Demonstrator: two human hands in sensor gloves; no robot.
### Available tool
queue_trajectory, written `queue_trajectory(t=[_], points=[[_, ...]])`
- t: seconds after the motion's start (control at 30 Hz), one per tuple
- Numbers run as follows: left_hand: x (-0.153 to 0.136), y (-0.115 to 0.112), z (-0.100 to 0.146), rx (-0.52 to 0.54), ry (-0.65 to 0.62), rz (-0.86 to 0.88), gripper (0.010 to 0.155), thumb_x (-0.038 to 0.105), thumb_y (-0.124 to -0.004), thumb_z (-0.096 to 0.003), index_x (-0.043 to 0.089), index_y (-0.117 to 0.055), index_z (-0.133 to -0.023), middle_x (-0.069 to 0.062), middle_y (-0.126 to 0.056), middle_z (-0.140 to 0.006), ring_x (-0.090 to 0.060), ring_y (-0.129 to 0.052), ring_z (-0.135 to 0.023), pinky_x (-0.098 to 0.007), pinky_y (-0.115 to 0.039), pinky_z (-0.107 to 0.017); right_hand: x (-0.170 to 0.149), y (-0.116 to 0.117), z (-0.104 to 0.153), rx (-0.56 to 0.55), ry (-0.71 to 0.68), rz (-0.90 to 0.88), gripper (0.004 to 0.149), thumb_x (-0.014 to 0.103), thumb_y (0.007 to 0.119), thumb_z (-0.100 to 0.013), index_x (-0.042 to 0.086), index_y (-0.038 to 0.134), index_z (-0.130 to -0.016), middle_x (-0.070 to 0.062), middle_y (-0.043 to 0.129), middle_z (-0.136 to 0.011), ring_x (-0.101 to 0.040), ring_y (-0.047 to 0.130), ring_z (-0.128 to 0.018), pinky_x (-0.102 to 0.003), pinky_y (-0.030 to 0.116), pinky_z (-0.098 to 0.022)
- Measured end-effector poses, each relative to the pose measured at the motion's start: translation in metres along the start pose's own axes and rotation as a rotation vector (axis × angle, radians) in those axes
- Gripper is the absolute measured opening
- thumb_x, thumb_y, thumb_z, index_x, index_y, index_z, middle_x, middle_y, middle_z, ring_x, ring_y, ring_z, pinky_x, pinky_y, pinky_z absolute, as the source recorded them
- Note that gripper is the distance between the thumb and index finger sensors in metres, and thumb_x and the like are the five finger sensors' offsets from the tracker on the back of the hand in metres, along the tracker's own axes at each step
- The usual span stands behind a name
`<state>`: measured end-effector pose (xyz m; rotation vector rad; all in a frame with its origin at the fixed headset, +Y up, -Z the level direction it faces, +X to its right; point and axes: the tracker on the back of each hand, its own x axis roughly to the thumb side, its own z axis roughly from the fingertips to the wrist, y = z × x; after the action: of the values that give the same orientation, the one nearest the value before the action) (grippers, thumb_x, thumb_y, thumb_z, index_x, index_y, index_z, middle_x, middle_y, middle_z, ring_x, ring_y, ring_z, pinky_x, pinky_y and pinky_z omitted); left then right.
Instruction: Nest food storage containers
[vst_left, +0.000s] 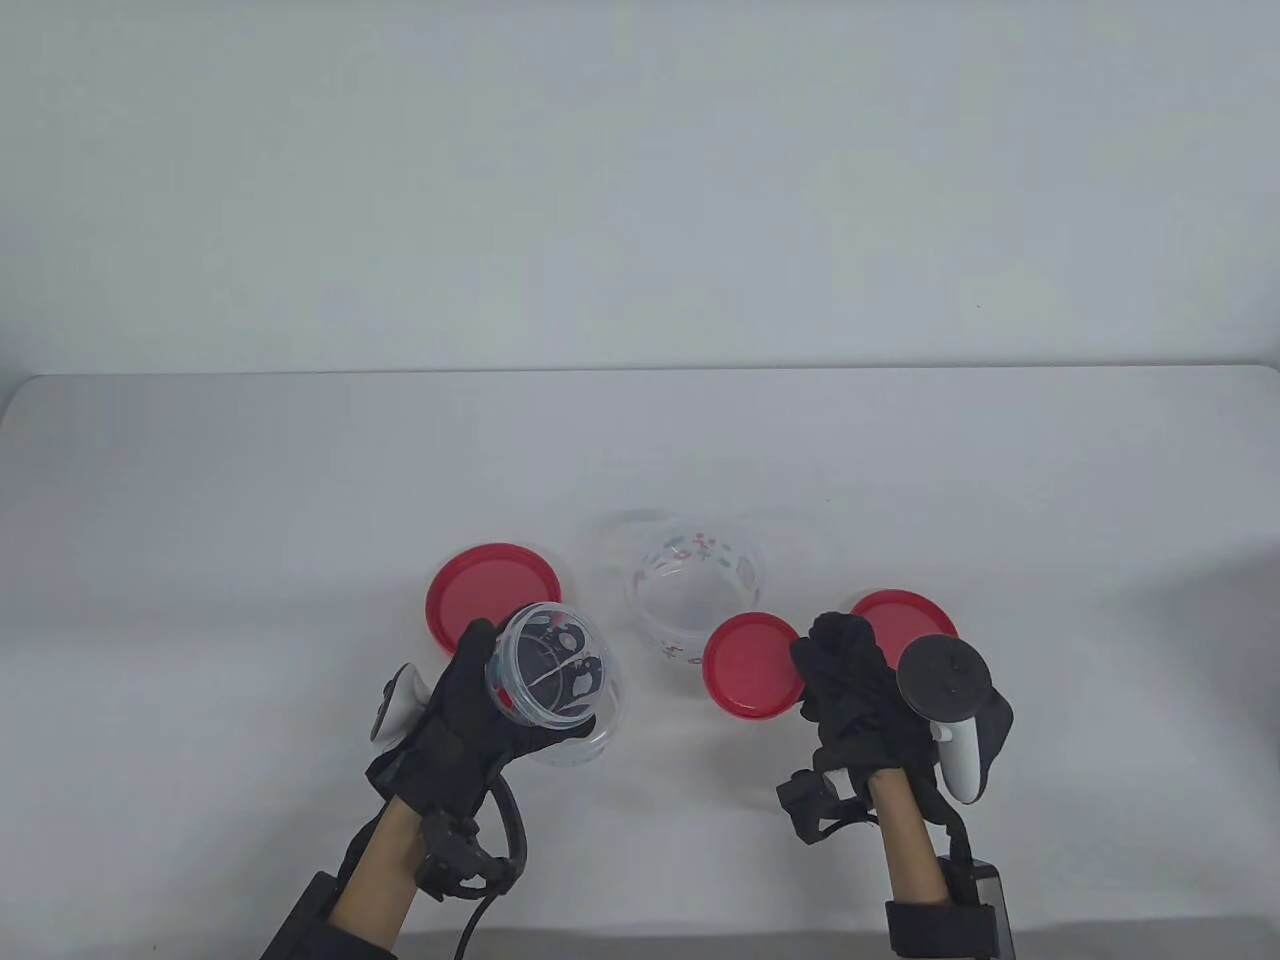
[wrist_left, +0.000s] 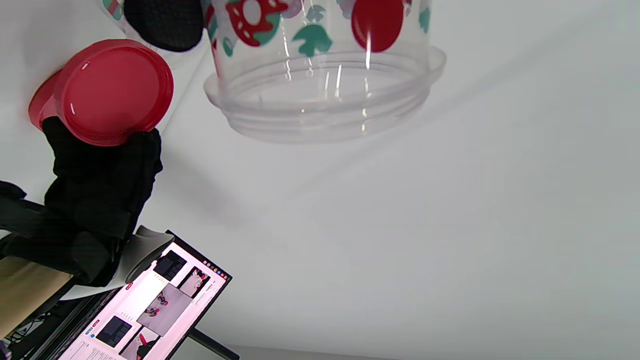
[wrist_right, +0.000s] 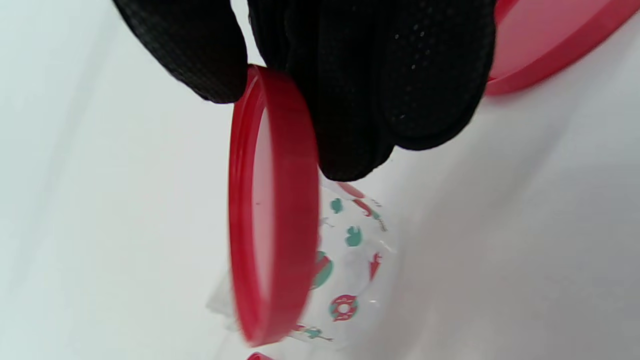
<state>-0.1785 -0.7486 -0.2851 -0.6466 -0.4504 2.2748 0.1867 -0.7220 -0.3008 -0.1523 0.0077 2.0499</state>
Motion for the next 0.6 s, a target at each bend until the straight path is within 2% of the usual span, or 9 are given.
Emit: queue_trajectory(t=[0.23, 0.37, 0.5, 0.6], points=[[0.000, 0.001, 0.000, -0.006, 0.003, -0.009, 0.075, 0.061, -0.029, -0.0697, 0.019, 0.010, -0.119, -0.021, 0.000, -0.126, -0.052, -0.033, -0.112, -0.058, -0.053, -0.076, 0.031, 0.001, 0.015, -0.003, -0.174, -0.033, 0.054, 0.032, 0.079, -0.057, 0.007, 0.055, -0.098, -0.011, 0.082, -0.083, -0.030, 0.094, -0.064, -0.044, 0.082, -0.043], [-0.001, 0.001, 0.000, -0.012, 0.005, -0.016, 0.075, 0.061, -0.028, -0.0697, 0.019, 0.010, -0.119, -0.022, 0.000, -0.126, -0.053, -0.032, -0.112, -0.058, -0.053, -0.076, 0.056, 0.007, 0.026, -0.011, -0.343, 0.056, 0.054, 0.031, 0.080, -0.056, 0.007, 0.055, -0.098, -0.010, 0.081, -0.082, -0.030, 0.092, -0.067, -0.045, 0.080, -0.045], [-0.002, 0.001, -0.001, -0.015, 0.008, -0.018, 0.075, 0.061, -0.028, -0.0696, 0.019, 0.011, -0.118, -0.021, 0.001, -0.126, -0.052, -0.032, -0.112, -0.058, -0.053, -0.076, 0.084, 0.026, 0.042, -0.083, -0.507, 0.165, 0.056, 0.031, 0.080, -0.056, 0.008, 0.054, -0.099, -0.010, 0.080, -0.083, -0.032, 0.090, -0.071, -0.047, 0.079, -0.048], [-0.002, 0.000, -0.001, -0.028, 0.006, -0.019, 0.075, 0.061, -0.028, -0.0697, 0.019, 0.012, -0.118, -0.021, 0.001, -0.126, -0.052, -0.032, -0.112, -0.058, -0.053, -0.076, 0.106, 0.045, 0.053, -0.141, -0.696, 0.302, 0.057, 0.032, 0.081, -0.055, 0.008, 0.053, -0.100, -0.009, 0.080, -0.083, -0.033, 0.089, -0.073, -0.048, 0.078, -0.049]])
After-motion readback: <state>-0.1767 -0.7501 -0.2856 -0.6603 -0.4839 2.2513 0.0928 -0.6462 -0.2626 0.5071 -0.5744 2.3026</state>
